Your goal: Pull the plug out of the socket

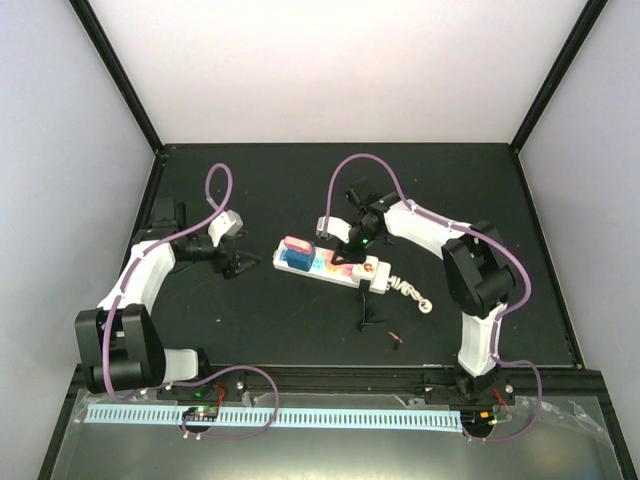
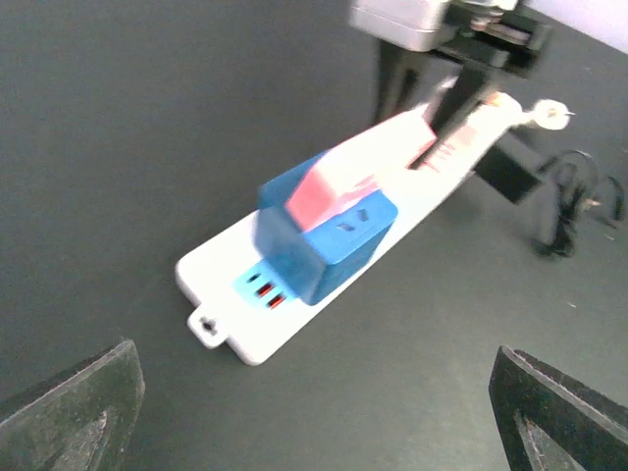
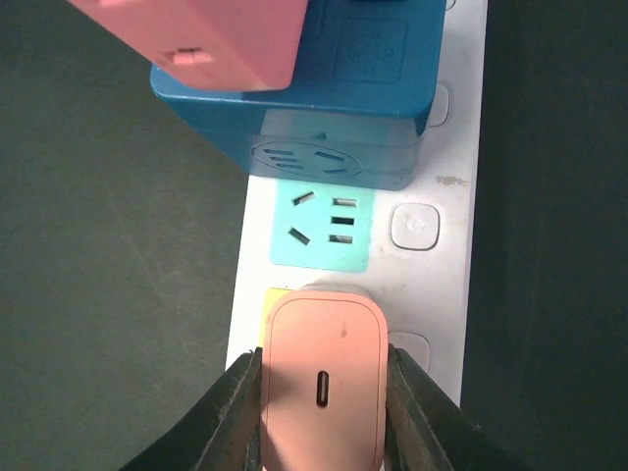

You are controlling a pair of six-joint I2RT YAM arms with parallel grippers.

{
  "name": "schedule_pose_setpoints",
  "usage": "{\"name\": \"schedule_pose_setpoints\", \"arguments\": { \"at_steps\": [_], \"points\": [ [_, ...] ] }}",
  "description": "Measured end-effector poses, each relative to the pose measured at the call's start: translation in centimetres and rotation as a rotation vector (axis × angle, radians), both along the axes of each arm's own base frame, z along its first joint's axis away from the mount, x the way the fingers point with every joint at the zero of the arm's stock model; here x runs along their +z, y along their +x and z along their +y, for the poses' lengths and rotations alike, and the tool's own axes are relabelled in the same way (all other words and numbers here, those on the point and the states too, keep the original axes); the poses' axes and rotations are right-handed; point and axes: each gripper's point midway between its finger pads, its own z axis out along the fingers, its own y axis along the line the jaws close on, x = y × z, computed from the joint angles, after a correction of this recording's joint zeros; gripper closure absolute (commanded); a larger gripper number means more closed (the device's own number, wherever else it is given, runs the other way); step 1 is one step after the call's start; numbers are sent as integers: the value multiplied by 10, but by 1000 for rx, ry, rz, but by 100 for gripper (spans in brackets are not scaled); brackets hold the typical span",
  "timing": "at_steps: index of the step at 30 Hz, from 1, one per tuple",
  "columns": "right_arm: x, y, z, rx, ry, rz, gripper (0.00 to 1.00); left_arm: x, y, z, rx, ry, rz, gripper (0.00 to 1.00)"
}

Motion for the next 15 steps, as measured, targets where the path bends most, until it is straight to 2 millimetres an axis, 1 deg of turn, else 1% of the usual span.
{"name": "schedule_pose_setpoints", "arguments": {
  "at_steps": [4, 7, 9, 10, 12, 14, 15],
  "points": [
    [0, -10, 10, 95, 16, -9, 82, -1, -29, -15, -154, -18, -28, 5],
    [0, -19, 13, 159, 19, -20, 83, 0, -41, -23, -220, -27, -48, 7],
    [0, -20, 13, 185, 19, -33, 81, 0, -46, -27, -253, -23, -60, 8],
    [0, -21, 14, 197, 20, -39, 77, 0, -47, -29, -268, -19, -68, 8],
    [-1, -21, 14, 213, 22, -50, 57, -1, -50, -34, -293, -11, -77, 8],
    [0, -21, 14, 223, 28, -57, 35, -2, -52, -39, -317, 1, -85, 8],
    [0, -21, 16, 225, 36, -60, 29, -3, -53, -41, -327, 7, -88, 9]
  ]
}}
